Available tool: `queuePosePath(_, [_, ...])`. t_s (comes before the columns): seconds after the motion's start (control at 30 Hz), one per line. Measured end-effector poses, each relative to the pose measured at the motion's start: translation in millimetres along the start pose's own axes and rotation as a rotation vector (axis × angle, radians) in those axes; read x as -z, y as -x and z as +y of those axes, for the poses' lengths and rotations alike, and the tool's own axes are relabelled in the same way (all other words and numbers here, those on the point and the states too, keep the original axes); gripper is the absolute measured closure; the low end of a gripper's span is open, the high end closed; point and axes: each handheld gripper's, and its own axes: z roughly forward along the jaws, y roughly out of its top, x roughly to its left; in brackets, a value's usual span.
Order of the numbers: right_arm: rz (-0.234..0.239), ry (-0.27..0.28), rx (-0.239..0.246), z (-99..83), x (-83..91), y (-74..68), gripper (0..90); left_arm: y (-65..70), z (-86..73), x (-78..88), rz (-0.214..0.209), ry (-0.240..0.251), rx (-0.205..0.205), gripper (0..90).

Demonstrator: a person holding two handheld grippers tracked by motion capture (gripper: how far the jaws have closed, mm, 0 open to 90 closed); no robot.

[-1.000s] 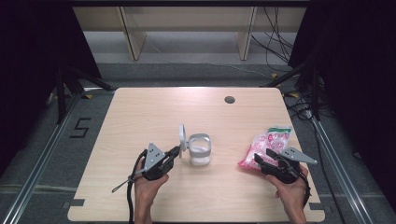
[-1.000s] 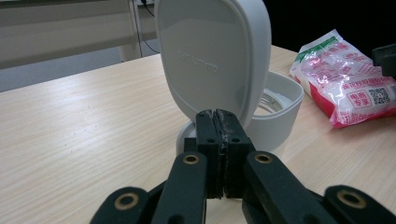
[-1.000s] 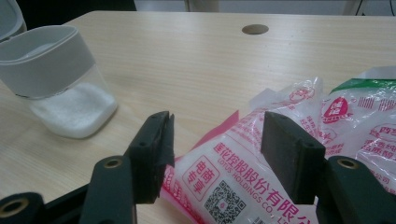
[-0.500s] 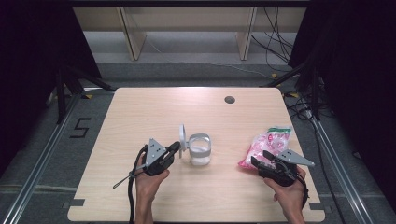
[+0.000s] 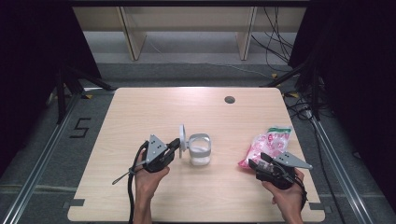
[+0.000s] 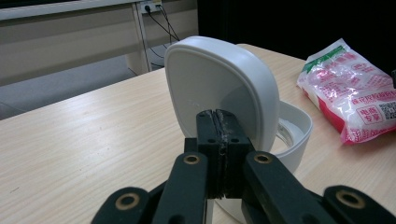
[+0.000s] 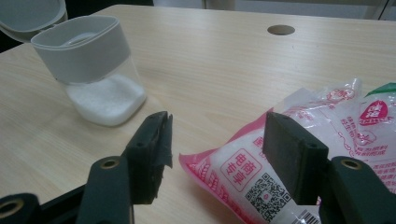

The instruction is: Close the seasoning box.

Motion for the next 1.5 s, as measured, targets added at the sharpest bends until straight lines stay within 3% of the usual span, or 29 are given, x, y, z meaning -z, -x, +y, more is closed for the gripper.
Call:
queuePosePath(0.03, [0.001, -0.002, 0.019, 0.0, 0.1, 0.8, 41.7, 1.5, 0.6, 0.1, 0.003, -0.004, 0.003, 88.4])
queuePosePath(0.07, [0.009, -0.008, -0.004, 0.0, 1.5, -1.9, 41.7, 1.7, 1.1, -0.4, -0.005, 0.0, -0.007, 88.4])
queuePosePath(0.13, [0.0, -0.002, 0.043, -0.3, 0.7, 0.3, 41.7, 3.9, 2.5, -1.0, -0.005, -0.001, -0.005, 88.4])
queuePosePath(0.17, [0.014, 0.003, 0.02, -1.1, 0.5, -1.8, 41.7, 5.0, 3.0, -1.8, -0.006, 0.0, -0.001, 88.4])
queuePosePath(0.23, [0.028, -0.001, 0.019, -1.5, 0.4, -2.0, 41.6, 6.4, 4.1, -3.9, -0.011, -0.002, -0.008, 88.2])
queuePosePath(0.53, [0.014, -0.001, 0.033, -3.0, 1.3, -3.1, 41.6, 13.8, 5.7, -10.2, -0.027, -0.02, -0.031, 87.8])
queuePosePath(0.57, [0.02, -0.011, 0.005, -3.2, 3.0, -5.6, 41.6, 14.9, 6.0, -11.0, -0.031, -0.028, -0.029, 87.6])
queuePosePath(0.63, [0.023, -0.006, 0.027, -3.3, 2.5, -5.0, 41.6, 15.8, 6.7, -13.4, -0.037, -0.027, -0.032, 87.4])
queuePosePath(0.67, [0.026, -0.021, 0.013, -3.4, 3.4, -6.0, 41.6, 16.9, 6.8, -14.2, -0.039, -0.028, -0.032, 87.3])
queuePosePath(0.7, [0.024, -0.015, 0.029, -3.3, 3.2, -4.8, 41.6, 15.7, 7.9, -16.0, -0.043, -0.012, -0.067, 87.0])
queuePosePath(0.8, [0.023, -0.003, 0.036, -3.5, 2.4, -3.6, 41.6, 18.7, 7.6, -16.7, -0.054, -0.01, -0.059, 85.5])
queuePosePath(0.93, [0.027, -0.004, 0.042, -3.7, 2.7, -3.2, 41.6, 20.4, 6.8, -13.2, -0.062, -0.004, -0.039, 76.5])
queuePosePath(1.0, [0.032, -0.007, 0.015, -4.2, 3.0, -5.8, 41.6, 19.9, 6.3, -12.2, -0.095, 0.012, -0.024, 71.6])
queuePosePath(1.03, [0.032, -0.004, 0.004, -4.8, 2.4, -7.4, 41.6, 21.2, 5.9, -11.3, -0.115, 0.021, 0.002, 68.7])
queuePosePath(1.07, [0.028, 0.002, 0.029, -4.7, 1.7, -6.0, 41.6, 22.0, 6.2, -10.0, -0.126, 0.026, 0.006, 65.8])
queuePosePath(1.2, [0.036, -0.012, 0.002, -4.6, 3.6, -8.9, 41.6, 24.6, 6.5, -5.8, -0.126, 0.013, -0.014, 56.7])
queuePosePath(1.23, [0.038, -0.005, 0.032, -4.5, 2.6, -6.5, 41.6, 26.5, 5.3, -4.3, -0.119, 0.008, 0.007, 54.2])
queuePosePath(1.3, [0.043, -0.014, 0.037, -4.5, 3.3, -6.7, 41.6, 26.6, 3.7, -1.8, -0.121, 0.011, -0.012, 50.2])
queuePosePath(1.43, [0.038, -0.013, 0.04, -5.6, 2.6, -8.1, 41.5, 29.6, -2.3, 0.6, -0.121, 0.008, 0.021, 43.7])
queuePosePath(1.5, [0.044, -0.019, 0.004, -6.1, 3.4, -11.0, 41.5, 28.9, -3.1, 2.0, -0.114, -0.005, 0.005, 40.9])
